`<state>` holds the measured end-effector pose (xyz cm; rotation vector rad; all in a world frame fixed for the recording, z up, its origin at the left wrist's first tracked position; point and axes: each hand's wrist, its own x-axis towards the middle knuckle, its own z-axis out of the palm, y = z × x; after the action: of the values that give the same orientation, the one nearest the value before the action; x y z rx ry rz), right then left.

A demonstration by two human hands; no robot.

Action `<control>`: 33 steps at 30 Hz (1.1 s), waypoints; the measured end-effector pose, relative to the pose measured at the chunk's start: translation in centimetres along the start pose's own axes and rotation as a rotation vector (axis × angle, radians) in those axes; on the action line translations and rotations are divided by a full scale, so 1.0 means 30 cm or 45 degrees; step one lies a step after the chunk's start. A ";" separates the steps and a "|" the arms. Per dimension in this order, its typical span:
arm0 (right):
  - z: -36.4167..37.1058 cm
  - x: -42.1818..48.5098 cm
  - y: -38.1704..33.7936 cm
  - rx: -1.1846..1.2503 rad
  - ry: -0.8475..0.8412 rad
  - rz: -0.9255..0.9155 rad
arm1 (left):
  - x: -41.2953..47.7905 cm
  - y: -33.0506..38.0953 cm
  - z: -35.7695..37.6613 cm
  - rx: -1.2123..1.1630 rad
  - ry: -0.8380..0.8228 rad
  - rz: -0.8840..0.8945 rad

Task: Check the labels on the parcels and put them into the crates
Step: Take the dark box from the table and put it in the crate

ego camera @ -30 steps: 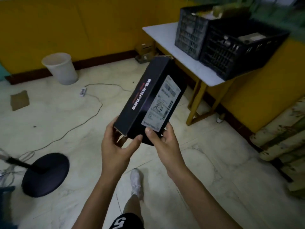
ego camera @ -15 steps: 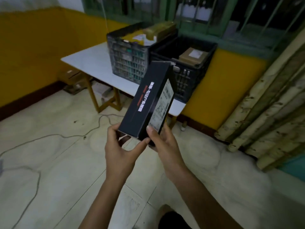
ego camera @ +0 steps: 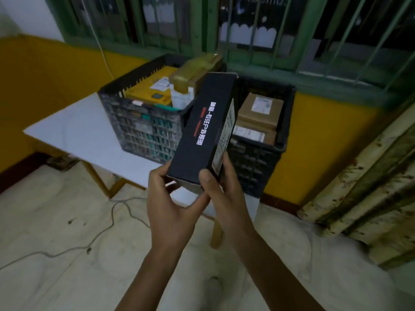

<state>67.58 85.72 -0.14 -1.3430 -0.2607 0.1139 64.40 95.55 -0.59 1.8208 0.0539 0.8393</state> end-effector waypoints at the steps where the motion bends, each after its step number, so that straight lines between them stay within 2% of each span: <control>1: -0.009 0.080 -0.009 0.019 0.009 -0.014 | 0.069 -0.016 0.034 -0.003 -0.027 0.019; 6: -0.064 0.406 -0.045 0.092 0.096 0.026 | 0.346 -0.096 0.181 -0.027 -0.190 -0.007; 10: -0.141 0.639 -0.092 0.042 0.290 0.103 | 0.595 -0.120 0.333 0.051 -0.336 0.030; 15: -0.244 0.819 -0.098 -0.070 0.382 0.259 | 0.755 -0.184 0.551 0.486 -0.558 0.289; 18: -0.285 0.928 -0.066 -0.224 0.522 0.368 | 0.817 -0.262 0.629 0.502 -0.801 0.252; 21: -0.299 1.053 -0.032 -0.338 0.562 0.373 | 0.905 -0.337 0.680 0.389 -0.957 0.121; 25: -0.315 1.210 0.016 -0.381 0.540 0.360 | 1.023 -0.406 0.759 0.096 -1.008 -0.193; 27: -0.339 1.278 0.044 -0.453 0.584 0.329 | 1.072 -0.424 0.813 -0.112 -0.949 -0.424; 30: -0.382 1.340 0.101 -0.554 0.632 0.305 | 1.127 -0.440 0.882 -0.456 -0.775 -0.916; 33: -0.425 1.374 0.165 -0.669 0.570 0.279 | 1.164 -0.470 0.932 -0.420 -0.712 -1.019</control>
<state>110.91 84.29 -2.52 -1.8730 0.2563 -0.0810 111.24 93.37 0.76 1.4682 0.2493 -0.2203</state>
